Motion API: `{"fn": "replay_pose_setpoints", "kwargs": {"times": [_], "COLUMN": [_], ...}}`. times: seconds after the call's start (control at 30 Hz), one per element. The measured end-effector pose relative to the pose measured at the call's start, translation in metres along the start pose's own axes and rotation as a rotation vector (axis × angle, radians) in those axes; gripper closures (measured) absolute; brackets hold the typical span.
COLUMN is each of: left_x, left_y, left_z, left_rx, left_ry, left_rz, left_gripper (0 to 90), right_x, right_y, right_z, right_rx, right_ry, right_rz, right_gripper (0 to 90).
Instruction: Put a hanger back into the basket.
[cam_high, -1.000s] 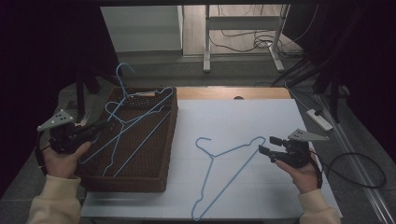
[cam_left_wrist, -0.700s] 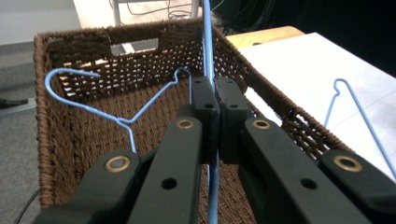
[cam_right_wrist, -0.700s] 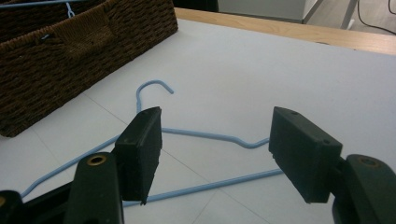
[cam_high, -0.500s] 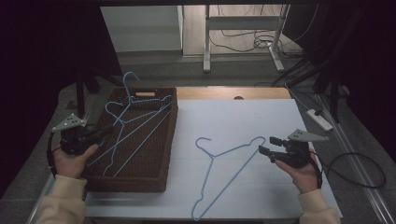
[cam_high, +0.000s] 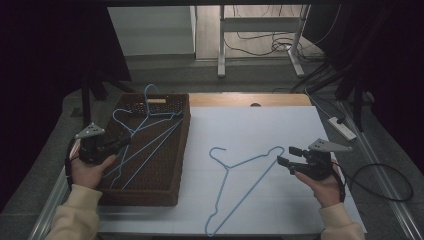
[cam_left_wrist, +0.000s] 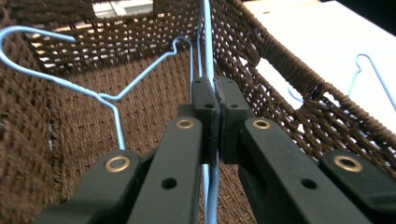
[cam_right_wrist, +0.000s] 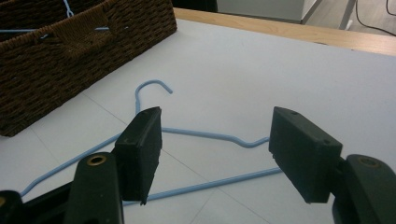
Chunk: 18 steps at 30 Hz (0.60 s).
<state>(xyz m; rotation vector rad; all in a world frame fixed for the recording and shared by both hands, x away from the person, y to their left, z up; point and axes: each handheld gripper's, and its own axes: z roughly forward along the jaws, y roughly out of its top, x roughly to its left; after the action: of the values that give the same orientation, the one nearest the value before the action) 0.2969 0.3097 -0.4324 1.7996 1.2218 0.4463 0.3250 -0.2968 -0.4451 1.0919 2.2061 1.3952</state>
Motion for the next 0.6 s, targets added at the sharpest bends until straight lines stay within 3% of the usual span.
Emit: {"fn": "replay_pose_setpoints", "kwargs": {"times": [0.3,0.47,0.6], "left_x": [0.004,0.008,0.011], "left_y": [-0.004,-0.007,-0.008], "left_z": [0.008,0.012,0.014], "left_rx": [0.059,0.15,0.175], "left_ry": [0.011,0.023,0.038], "left_rz": [-0.02,-0.018,-0.029], "left_gripper": [87.2,87.0,86.9], "right_x": [-0.001,0.0,0.0], "right_y": [0.0,0.0,0.0], "right_z": [0.0,0.0,0.0], "right_rx": [0.002,0.001,0.002], "right_ry": [-0.001,-0.001,-0.001], "right_rz": [-0.001,0.001,0.001], "right_gripper": [35.1,35.1,35.1]}}
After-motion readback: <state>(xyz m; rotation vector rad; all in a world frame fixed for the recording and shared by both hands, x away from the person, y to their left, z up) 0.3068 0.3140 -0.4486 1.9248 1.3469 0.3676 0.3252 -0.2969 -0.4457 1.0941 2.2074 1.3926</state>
